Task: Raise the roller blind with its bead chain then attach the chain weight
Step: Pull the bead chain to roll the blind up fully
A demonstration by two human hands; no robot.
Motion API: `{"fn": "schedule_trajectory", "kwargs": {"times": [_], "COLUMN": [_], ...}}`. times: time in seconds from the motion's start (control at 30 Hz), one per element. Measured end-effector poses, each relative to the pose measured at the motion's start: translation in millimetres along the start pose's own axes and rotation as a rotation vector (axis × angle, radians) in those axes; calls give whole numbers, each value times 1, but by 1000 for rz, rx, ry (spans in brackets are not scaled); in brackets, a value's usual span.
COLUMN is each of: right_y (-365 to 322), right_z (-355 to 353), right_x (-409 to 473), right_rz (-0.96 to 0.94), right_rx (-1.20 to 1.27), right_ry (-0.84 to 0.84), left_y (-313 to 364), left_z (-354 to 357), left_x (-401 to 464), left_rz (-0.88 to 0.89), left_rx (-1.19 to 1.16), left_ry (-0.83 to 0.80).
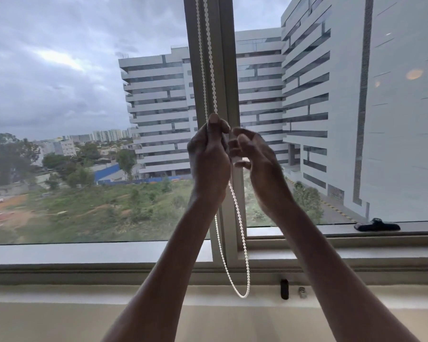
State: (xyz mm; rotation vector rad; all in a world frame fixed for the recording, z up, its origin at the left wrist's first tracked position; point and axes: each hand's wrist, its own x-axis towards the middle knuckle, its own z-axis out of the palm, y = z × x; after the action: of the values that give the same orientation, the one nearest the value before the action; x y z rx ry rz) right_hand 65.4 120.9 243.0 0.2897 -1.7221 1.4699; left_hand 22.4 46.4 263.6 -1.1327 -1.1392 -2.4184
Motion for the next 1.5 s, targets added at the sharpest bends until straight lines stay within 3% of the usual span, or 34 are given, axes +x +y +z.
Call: {"fn": "schedule_trajectory", "kwargs": {"times": [0.17, 0.3, 0.63, 0.8, 0.97, 1.17, 1.33, 1.43, 1.5], "right_y": [-61, -81, -25, -16, -9, -1, 0, 5, 15], "right_z": [12, 19, 28, 36, 39, 35, 35, 36, 36], "right_x": [31, 43, 27, 25, 26, 30, 29, 23, 11], "right_rz": [-23, 89, 229, 66, -136, -237, -283, -300, -307], "right_rx": [216, 371, 437, 427, 191, 76, 29, -40, -92], "right_ry": [-133, -258, -130, 5, 102, 171, 194, 217, 224], "left_y": [-8, -25, -73, -77, -81, -83, -83, -78, -64], "left_z": [5, 2, -25, -21, -24, -34, -43, -50, -50], "left_x": [-1, -15, -64, -64, -59, -50, -47, -39, -29], "left_rz": [277, 337, 203, 197, 170, 110, -96, -171, -259], "left_rx": [252, 353, 424, 439, 414, 382, 248, 266, 151], "left_ry": [133, 199, 218, 203, 129, -12, -148, -159, -176]}}
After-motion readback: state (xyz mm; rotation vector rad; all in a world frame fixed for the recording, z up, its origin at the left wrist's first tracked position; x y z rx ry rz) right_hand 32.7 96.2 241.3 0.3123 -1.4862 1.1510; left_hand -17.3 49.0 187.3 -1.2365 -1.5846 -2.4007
